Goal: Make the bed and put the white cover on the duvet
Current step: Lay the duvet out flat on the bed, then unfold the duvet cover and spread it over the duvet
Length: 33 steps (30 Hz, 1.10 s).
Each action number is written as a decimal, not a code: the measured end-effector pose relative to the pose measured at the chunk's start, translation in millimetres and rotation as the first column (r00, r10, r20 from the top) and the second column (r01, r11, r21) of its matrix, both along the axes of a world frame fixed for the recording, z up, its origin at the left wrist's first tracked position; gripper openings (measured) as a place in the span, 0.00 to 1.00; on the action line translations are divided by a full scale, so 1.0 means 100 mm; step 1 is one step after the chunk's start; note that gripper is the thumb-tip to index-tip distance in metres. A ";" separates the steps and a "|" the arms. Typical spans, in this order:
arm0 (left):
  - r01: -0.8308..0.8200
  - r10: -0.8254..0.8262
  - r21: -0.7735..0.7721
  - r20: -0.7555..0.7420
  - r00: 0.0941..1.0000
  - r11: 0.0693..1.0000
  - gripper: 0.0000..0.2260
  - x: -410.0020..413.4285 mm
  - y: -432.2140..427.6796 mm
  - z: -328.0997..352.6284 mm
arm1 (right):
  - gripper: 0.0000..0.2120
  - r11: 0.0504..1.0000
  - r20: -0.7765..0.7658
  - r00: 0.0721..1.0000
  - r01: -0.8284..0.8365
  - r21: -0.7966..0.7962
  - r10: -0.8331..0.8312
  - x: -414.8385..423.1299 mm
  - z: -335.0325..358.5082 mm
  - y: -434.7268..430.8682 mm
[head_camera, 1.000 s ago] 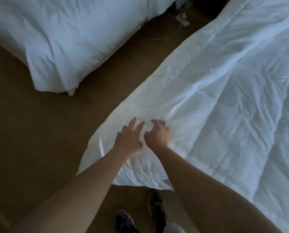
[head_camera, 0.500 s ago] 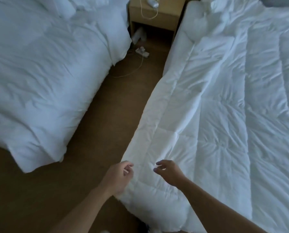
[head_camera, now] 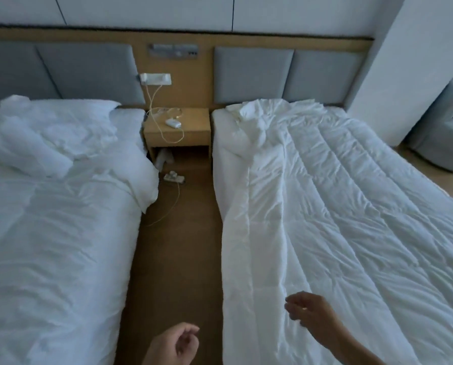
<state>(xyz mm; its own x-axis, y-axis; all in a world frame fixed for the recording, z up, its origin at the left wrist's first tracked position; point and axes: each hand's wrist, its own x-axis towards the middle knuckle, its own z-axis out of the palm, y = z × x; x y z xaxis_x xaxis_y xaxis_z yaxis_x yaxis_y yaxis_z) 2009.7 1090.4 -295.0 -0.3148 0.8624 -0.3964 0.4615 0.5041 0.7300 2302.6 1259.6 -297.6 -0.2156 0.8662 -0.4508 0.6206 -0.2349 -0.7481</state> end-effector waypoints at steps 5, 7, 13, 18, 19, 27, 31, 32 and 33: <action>-0.020 0.015 0.083 0.051 0.999 0.996 0.12 -0.66 0.41 0.10 | 0.11 0.979 -0.130 0.977 0.182 0.095 -0.169 -0.88 0.02 -0.34; 0.012 -0.020 0.088 0.099 0.995 0.996 0.05 -0.92 0.69 0.17 | 0.08 0.971 -0.173 0.965 0.216 0.101 -0.196 -1.10 0.06 -0.29; -0.011 -0.012 0.248 0.089 0.996 0.969 0.05 -1.57 1.87 0.52 | 0.06 0.953 -0.258 0.937 0.275 0.126 -0.236 -1.51 0.19 0.54; 0.028 -0.048 0.324 0.054 0.997 0.946 0.06 -1.99 3.20 0.71 | 0.04 0.883 -0.391 0.845 0.448 0.140 -0.366 -1.98 0.16 1.82; 0.020 -0.042 0.337 0.059 0.997 0.941 0.06 -2.06 3.48 0.77 | 0.04 0.876 -0.412 0.828 0.465 0.125 -0.381 -2.09 0.17 2.09; 0.024 -0.059 0.375 0.080 0.995 0.927 0.07 -2.40 5.16 1.21 | 0.02 0.915 -0.405 0.855 0.392 0.094 -0.325 -2.62 0.29 3.81; -0.022 -0.022 0.369 0.115 0.993 0.929 0.07 -2.68 5.77 1.26 | 0.02 0.912 -0.385 0.870 0.385 0.138 -0.309 -2.84 0.32 4.51; -0.028 -0.018 0.366 0.123 0.992 0.930 0.07 -2.75 5.93 1.25 | 0.02 0.907 -0.380 0.869 0.396 0.146 -0.318 -2.91 0.31 4.67; -0.030 -0.018 0.360 0.129 0.992 0.932 0.07 -2.81 6.09 1.24 | 0.02 0.900 -0.373 0.867 0.408 0.150 -0.331 -2.99 0.29 4.81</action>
